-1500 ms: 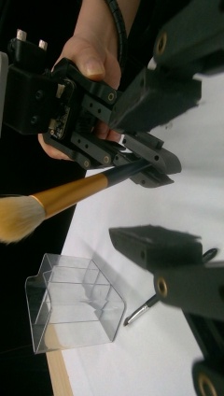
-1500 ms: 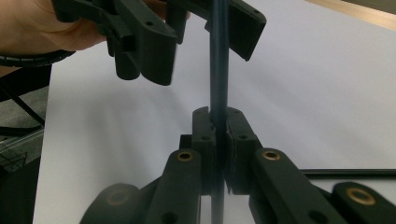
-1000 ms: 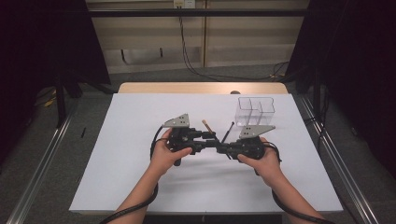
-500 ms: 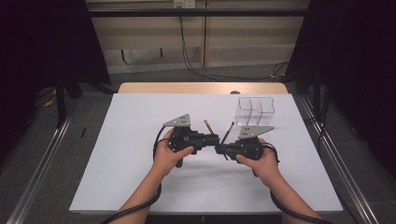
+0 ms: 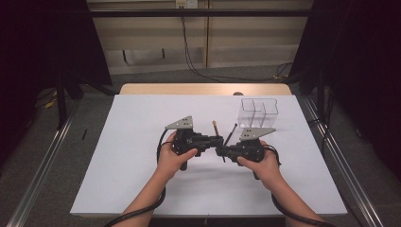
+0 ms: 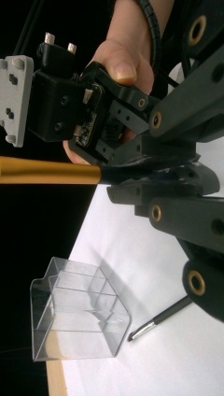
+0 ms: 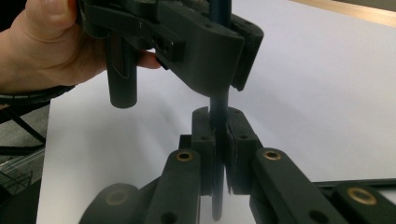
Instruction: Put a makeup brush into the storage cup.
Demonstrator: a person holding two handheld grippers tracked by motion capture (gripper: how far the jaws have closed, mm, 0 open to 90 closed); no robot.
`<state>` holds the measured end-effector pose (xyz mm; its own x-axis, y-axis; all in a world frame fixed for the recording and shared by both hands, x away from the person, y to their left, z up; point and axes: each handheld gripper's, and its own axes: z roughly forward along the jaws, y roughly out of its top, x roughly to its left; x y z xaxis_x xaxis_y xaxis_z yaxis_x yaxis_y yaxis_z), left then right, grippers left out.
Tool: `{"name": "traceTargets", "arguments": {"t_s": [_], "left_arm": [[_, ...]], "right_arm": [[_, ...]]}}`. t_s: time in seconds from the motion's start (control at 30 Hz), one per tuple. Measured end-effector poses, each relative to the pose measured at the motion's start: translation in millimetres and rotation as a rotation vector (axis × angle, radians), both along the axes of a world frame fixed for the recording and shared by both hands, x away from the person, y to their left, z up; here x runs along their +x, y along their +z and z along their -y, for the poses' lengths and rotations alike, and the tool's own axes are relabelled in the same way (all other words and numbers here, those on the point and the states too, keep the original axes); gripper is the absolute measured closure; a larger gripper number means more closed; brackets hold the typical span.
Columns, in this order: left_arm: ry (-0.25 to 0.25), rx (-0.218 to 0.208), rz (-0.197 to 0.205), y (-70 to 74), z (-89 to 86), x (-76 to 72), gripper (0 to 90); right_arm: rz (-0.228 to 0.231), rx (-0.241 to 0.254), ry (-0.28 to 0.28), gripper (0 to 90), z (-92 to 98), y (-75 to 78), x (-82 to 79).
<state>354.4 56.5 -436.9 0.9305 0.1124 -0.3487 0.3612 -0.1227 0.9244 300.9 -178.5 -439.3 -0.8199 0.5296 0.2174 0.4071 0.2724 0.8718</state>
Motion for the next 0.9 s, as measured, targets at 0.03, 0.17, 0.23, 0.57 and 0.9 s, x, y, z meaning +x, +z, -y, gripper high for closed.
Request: {"name": "traceTargets", "arguments": {"t_s": [0.03, 0.17, 0.23, 0.57, 0.9], "left_arm": [[0.004, -0.006, 0.002, -0.3, 0.1, -0.2, 82.7], [0.016, -0.019, 0.016, -0.7, -0.2, -1.2, 82.7], [0.023, -0.027, 0.020, -0.5, -0.4, -1.4, 82.7], [0.034, -0.041, 0.039, 1.0, -1.0, -3.0, 82.8], [0.041, -0.046, 0.044, 3.1, -5.3, -2.3, 83.0]], "right_arm": [[0.001, 0.003, -0.002, 84.2, -0.4, 0.1, 0.1], [-0.007, 0.018, -0.007, 84.2, -1.7, -0.4, 1.0], [-0.003, 0.025, -0.008, 84.2, -2.9, -0.2, 1.3], [0.003, 0.044, -0.015, 83.5, -4.1, 0.3, 0.5], [0.011, 0.054, -0.016, 77.0, -2.2, -0.9, -0.4]]}}
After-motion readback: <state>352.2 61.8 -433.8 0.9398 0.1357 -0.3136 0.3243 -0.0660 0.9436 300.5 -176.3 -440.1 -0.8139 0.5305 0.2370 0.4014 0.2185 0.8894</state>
